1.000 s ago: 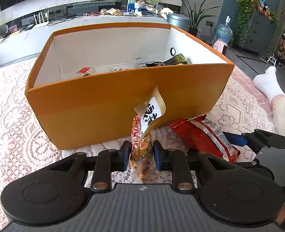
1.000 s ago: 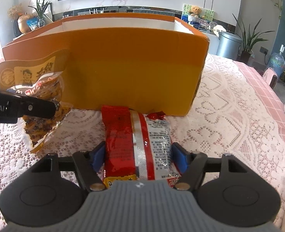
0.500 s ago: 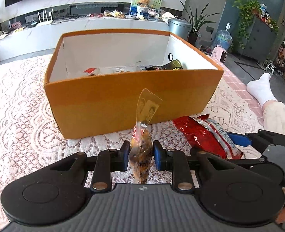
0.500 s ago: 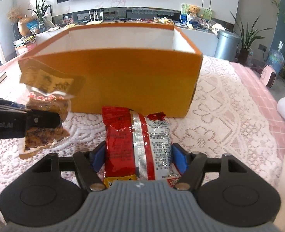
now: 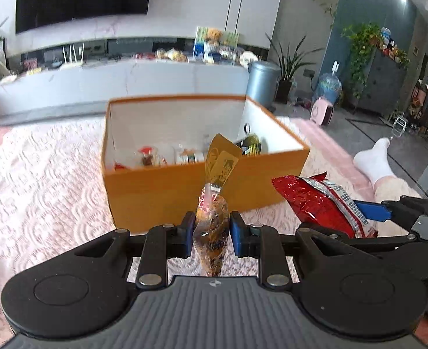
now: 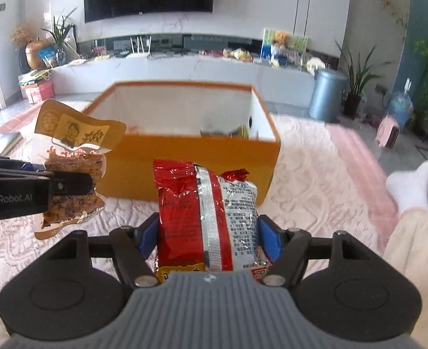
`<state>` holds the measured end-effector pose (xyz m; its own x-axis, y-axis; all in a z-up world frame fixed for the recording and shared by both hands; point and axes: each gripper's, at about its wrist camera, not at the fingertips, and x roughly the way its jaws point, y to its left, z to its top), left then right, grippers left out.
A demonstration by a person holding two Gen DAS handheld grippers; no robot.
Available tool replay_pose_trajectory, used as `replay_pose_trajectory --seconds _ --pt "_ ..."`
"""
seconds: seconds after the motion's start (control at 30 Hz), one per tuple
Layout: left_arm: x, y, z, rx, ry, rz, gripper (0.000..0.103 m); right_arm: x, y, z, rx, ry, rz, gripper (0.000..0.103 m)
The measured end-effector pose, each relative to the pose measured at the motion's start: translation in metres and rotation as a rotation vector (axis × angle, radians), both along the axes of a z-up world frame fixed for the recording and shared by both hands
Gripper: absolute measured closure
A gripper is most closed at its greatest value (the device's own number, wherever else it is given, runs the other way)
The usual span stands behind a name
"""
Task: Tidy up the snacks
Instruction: 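Lift the peanut pack with the left tool while the right tool lifts the red pack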
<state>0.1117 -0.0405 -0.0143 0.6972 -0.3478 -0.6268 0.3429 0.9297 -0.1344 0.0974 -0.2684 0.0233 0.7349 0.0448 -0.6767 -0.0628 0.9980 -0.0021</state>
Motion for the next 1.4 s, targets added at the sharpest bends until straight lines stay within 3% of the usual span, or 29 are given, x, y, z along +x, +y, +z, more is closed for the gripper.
replay_pose_trajectory --seconds 0.37,0.73,1.07,1.4 --pt "0.012 0.004 0.052 0.015 -0.110 -0.011 0.075 -0.011 0.005 0.070 -0.054 -0.140 0.038 0.035" --pt "0.062 -0.007 0.069 0.091 -0.131 -0.034 0.075 0.045 0.009 0.106 -0.128 -0.215 0.070 0.035" --pt "0.114 -0.012 0.046 0.174 -0.070 -0.047 0.075 0.131 0.010 0.082 -0.166 -0.151 0.091 0.035" --pt "0.174 -0.005 -0.007 0.200 0.079 -0.030 0.075 0.210 0.028 0.023 -0.234 -0.026 0.149 0.035"
